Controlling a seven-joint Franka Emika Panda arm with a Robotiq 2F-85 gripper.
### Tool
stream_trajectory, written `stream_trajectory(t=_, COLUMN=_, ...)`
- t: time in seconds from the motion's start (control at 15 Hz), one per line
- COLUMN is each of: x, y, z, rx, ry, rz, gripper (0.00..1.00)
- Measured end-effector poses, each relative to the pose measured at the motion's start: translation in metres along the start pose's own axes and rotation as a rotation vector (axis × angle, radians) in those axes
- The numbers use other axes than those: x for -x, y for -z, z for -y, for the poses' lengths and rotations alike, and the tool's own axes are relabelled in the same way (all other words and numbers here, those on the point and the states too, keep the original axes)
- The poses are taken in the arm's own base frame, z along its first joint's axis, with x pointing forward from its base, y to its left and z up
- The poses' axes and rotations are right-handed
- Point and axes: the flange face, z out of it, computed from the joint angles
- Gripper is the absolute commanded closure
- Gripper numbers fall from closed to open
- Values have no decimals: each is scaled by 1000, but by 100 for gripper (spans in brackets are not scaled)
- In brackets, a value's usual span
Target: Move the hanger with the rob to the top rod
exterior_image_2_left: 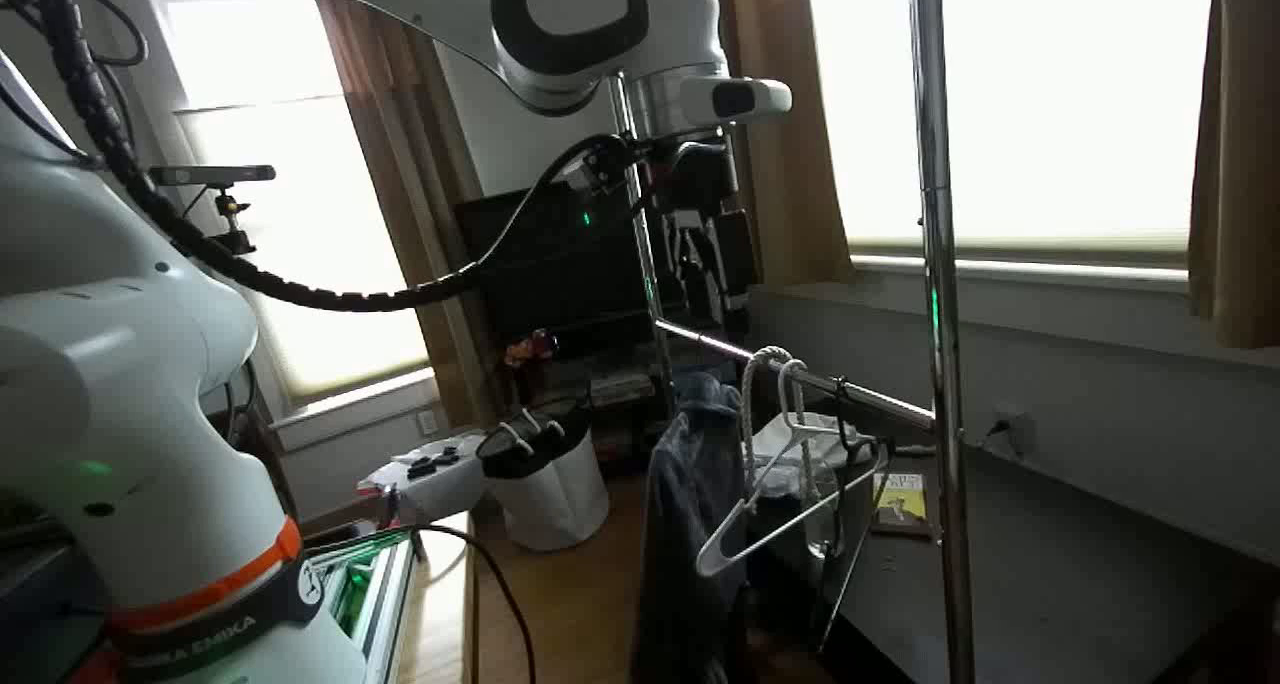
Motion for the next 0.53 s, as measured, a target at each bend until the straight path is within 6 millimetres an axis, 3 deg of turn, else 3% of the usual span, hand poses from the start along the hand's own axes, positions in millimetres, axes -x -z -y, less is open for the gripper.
stream_trajectory(t=0.4, x=-2, y=1, z=4, rx=1, ry=9, rz=-2, gripper=0)
stream_trajectory(t=0.53, x=-12, y=10, z=38, rx=9, ry=81, rz=-20, gripper=0)
